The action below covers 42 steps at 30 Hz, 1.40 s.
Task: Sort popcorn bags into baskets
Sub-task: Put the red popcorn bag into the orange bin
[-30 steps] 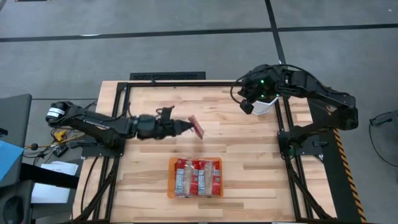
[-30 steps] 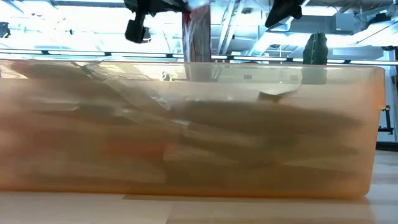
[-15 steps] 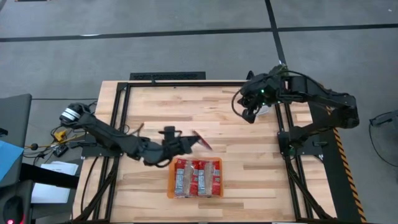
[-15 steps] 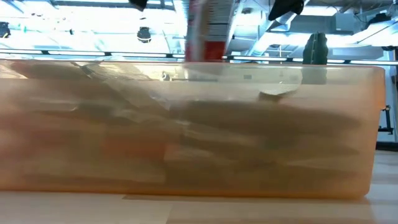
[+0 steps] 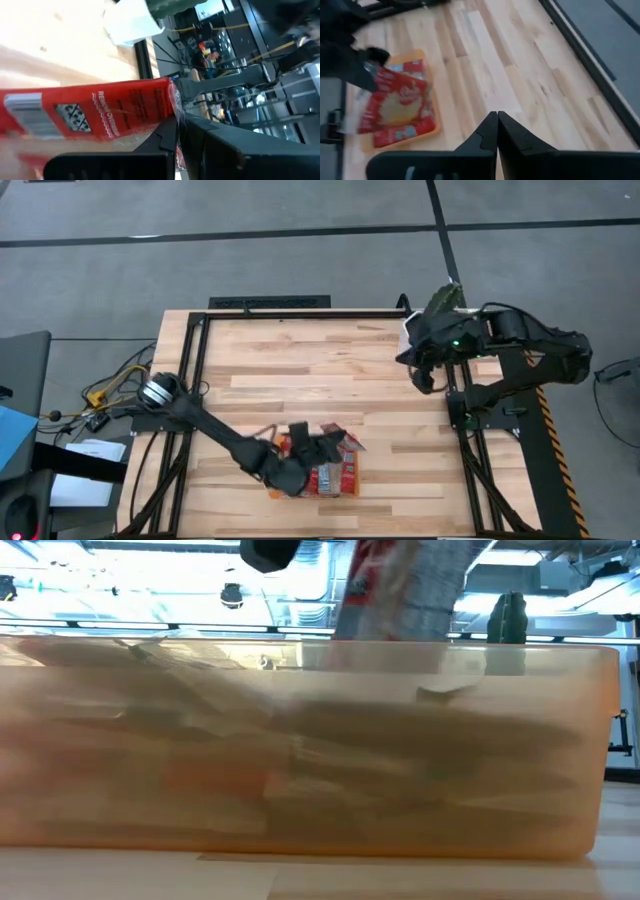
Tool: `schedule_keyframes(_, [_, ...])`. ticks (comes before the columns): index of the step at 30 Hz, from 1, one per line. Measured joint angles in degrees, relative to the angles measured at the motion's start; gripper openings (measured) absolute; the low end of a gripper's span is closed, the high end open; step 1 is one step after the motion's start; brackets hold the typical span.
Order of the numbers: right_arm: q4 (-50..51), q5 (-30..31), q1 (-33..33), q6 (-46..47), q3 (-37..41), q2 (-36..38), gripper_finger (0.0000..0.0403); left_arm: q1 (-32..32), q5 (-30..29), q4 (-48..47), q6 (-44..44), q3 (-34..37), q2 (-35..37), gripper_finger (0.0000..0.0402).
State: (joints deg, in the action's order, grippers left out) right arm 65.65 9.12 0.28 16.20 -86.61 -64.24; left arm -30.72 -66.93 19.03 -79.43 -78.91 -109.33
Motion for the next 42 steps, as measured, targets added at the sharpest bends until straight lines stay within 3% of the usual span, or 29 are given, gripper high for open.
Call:
schedule_keyframes(7, [0.1,0.5,4.9,2.5,0.0,3.1,0.0015,-1.9,-1.5,0.2,-6.9,-6.0,-7.8,0.0])
schedule_keyframes(15, [0.3,1.7,7.2,3.7,0.0,4.5,0.0032,-3.9,-2.9,-0.3,-10.5,-8.7,-9.5,0.0])
schedule_keyframes(23, [2.1,1.7,8.6,4.0,0.0,4.2,0.0027,-5.1,3.5,-4.9,-15.0,-8.7,-9.5,0.0003])
schedule_keyframes(33, [4.6,1.7,15.1,9.6,1.0,4.3,0.0039,-5.5,5.8,-11.4,-21.4,-8.7,-9.5,0.0073])
schedule_keyframes(42, [-1.3,4.8,24.5,17.8,12.1,4.2,0.0042,-6.3,8.0,-21.6,-33.8,-8.7,-9.5,0.0149])
